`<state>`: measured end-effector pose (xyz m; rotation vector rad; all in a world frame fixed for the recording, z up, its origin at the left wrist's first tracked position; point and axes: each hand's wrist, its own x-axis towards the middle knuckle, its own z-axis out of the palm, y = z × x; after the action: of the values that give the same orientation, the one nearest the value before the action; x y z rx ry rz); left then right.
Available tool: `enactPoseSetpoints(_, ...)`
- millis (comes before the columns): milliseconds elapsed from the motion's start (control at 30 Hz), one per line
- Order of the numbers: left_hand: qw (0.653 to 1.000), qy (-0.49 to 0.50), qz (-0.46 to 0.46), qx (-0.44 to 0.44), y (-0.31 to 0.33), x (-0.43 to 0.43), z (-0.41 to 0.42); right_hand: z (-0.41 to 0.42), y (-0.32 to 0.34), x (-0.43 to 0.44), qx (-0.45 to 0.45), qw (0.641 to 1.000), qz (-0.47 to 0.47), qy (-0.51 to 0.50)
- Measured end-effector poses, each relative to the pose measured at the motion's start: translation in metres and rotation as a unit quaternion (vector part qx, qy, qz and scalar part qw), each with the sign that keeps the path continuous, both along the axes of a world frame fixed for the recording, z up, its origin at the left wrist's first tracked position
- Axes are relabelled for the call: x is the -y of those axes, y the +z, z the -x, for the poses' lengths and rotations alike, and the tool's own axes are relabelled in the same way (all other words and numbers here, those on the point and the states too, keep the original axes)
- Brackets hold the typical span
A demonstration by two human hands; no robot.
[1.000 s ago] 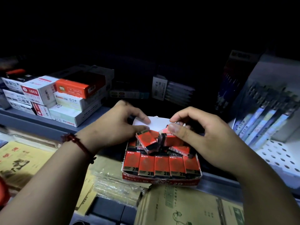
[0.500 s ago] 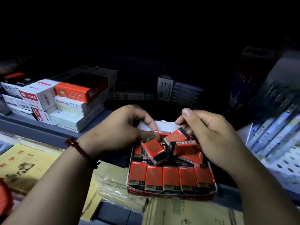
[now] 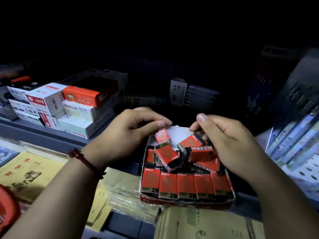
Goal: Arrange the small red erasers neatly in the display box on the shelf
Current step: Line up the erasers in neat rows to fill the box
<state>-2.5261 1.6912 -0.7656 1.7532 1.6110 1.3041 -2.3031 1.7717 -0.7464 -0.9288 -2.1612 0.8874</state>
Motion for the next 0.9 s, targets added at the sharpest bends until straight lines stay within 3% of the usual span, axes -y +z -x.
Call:
enactPoseSetpoints(67,0.997,-0.008,0.004,-0.08,0.0036,-0.0003,-0.0011,-0.0005,0.0,0.0003,0.004,1.0,0.0,0.007)
enactPoseSetpoints(267,0.987,-0.019,0.009,-0.161,0.005,-0.0037,-0.0023,-0.0003,-0.0026,-0.0026,0.017,1.0,-0.002,0.012)
enactPoseSetpoints(700,0.992,0.044,-0.002,-0.122,0.0087,0.0033,-0.005,0.0011,-0.0033,-0.0031,0.037,0.999,-0.003,0.013)
enactPoseSetpoints(900,0.975,0.095,-0.026,-0.198,0.0057,0.005,0.0026,-0.0011,-0.0025,-0.0011,0.043,0.999,0.001,0.012)
